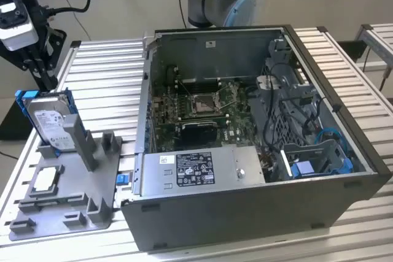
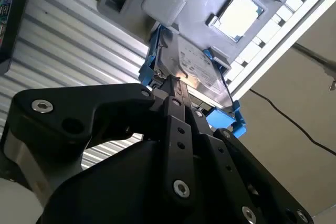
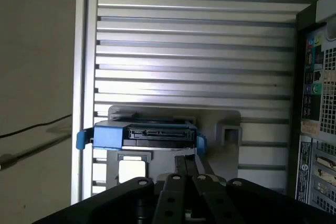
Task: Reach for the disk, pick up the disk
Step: 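Reach for the disk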
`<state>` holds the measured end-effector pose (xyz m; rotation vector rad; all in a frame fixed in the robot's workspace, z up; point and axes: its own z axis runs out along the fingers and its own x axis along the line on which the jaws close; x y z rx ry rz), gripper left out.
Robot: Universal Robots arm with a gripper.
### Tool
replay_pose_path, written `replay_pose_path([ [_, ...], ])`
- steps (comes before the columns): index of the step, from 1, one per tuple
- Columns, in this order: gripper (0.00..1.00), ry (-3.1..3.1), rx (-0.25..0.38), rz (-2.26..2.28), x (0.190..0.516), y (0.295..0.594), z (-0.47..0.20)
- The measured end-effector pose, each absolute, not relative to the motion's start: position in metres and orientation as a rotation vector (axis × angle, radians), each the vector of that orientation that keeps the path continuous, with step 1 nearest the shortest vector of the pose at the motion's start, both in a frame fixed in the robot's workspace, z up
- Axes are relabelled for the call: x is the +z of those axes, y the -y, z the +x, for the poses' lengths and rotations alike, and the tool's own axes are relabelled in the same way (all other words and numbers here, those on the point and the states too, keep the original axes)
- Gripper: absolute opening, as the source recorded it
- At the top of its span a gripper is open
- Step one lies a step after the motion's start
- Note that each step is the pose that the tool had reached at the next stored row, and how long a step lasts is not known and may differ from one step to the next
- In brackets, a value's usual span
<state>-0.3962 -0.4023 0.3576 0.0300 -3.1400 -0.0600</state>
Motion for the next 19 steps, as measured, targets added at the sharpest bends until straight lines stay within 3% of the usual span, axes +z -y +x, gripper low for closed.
replay_pose_path([
  [19, 0.0, 3.14, -0.06, 0.03, 0.356, 0.393, -0.454],
])
